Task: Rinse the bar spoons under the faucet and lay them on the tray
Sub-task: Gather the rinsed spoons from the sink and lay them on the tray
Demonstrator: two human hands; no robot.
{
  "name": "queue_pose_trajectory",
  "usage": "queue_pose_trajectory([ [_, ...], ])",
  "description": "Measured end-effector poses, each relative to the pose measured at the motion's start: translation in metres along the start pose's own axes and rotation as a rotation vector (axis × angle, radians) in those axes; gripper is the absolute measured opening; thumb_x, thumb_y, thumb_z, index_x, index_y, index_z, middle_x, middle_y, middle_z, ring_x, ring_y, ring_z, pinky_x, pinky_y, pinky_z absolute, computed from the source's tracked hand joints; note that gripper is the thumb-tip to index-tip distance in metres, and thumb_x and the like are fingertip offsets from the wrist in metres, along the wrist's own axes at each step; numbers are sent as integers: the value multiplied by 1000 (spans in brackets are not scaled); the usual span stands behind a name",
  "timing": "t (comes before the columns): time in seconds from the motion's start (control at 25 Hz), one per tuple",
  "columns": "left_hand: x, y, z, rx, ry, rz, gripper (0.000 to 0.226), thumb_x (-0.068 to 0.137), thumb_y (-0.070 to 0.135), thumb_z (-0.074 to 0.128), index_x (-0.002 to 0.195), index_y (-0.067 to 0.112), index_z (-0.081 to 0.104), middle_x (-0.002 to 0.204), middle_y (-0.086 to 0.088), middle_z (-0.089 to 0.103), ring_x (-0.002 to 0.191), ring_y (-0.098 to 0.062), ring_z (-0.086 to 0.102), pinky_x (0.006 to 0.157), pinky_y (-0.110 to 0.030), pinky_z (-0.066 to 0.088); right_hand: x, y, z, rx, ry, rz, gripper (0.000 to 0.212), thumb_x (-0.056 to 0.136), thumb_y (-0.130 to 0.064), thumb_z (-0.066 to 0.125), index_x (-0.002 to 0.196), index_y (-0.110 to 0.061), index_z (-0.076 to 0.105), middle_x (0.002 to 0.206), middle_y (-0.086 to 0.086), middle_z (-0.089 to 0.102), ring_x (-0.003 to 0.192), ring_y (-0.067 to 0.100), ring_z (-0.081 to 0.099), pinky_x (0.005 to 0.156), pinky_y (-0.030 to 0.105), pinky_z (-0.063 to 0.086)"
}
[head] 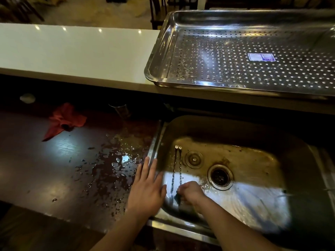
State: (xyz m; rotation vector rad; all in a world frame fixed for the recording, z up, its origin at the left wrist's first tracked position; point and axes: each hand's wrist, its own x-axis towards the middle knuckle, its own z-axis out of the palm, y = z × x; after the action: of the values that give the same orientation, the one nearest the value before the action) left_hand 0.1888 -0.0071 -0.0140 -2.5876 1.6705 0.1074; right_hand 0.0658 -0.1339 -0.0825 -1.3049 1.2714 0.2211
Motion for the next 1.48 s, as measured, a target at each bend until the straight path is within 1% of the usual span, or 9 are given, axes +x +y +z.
queue_pose_trajectory([
  [0.12, -1, 0, 0, 9, -3, 7, 50, 96, 51, 28, 135, 28, 47, 161, -12, 3, 147, -30, -18, 119, -52, 8, -14, 5, -16, -81, -29, -122, 13, 87, -9, 70, 94, -20, 73, 95, 6, 73, 89, 20, 68, 84, 33, 55],
  [0.2, -1, -2, -1, 16, -7, 14, 51, 95, 52, 27, 136, 28, 47, 161, -13, 3, 147, -31, -16, 119, -53, 9, -31, 13, -40, 37, 17, -168, 13, 87, -5, 70, 90, -18, 71, 88, 5, 72, 80, 18, 67, 71, 28, 55],
  [0.28, -1, 0, -1, 28, -17, 20, 53, 95, 53, 27, 136, 27, 47, 161, -15, 5, 147, -32, -15, 119, -53, 8, -49, 32, -72, 81, 105, -194, 15, 88, -3, 69, 85, -18, 70, 79, 2, 70, 70, 15, 63, 61, 22, 49],
  [0.4, -3, 2, -2, 47, -34, 31, 57, 93, 56, 26, 140, 28, 42, 160, -15, 10, 148, -33, -12, 118, -51, 4, -77, 64, -115, -51, 287, -234, 22, 85, -9, 72, 79, -30, 70, 77, -3, 73, 74, 17, 67, 73, 28, 52],
  [0.64, -12, 24, 2, -89, 4, 63, 60, 87, 58, 33, 132, 26, 54, 150, -11, 40, 148, -30, 12, 119, -51, 5, -136, 104, -150, -207, 605, -350, 13, 92, -19, 66, 102, -17, 75, 96, -4, 75, 90, 13, 67, 82, 31, 53],
  [0.88, -18, 39, 14, -144, -37, 5, 73, 83, 69, 21, 138, 29, 48, 151, -8, 39, 148, -28, 10, 118, -47, -6, -174, 134, -189, 324, 914, -308, 14, 92, -14, 66, 100, -25, 70, 97, 6, 74, 93, 23, 69, 88, 38, 53],
  [1.0, -16, 38, 16, -109, -52, 8, 72, 83, 69, 23, 137, 30, 49, 150, -7, 42, 147, -28, 11, 117, -48, -8, -194, 140, -197, 586, 939, -349, 22, 94, -12, 63, 102, -32, 67, 97, 5, 75, 87, 22, 72, 82, 36, 57],
  [1.16, -17, 44, 11, -117, -59, 6, 70, 80, 66, 27, 130, 28, 56, 144, -8, 48, 145, -31, 19, 116, -49, -1, -209, 147, -202, 804, 984, -413, 37, 99, -7, 53, 133, -22, 55, 94, 9, 75, 83, 24, 71, 75, 31, 59],
  [1.48, -16, 46, 5, -103, -87, 20, 73, 79, 68, 23, 131, 29, 55, 145, -8, 47, 145, -31, 18, 110, -36, -23, -207, 133, -206, 1081, 888, -394, 46, 103, -13, 48, 148, -15, 37, 101, 12, 72, 86, 21, 68, 75, 30, 60],
])
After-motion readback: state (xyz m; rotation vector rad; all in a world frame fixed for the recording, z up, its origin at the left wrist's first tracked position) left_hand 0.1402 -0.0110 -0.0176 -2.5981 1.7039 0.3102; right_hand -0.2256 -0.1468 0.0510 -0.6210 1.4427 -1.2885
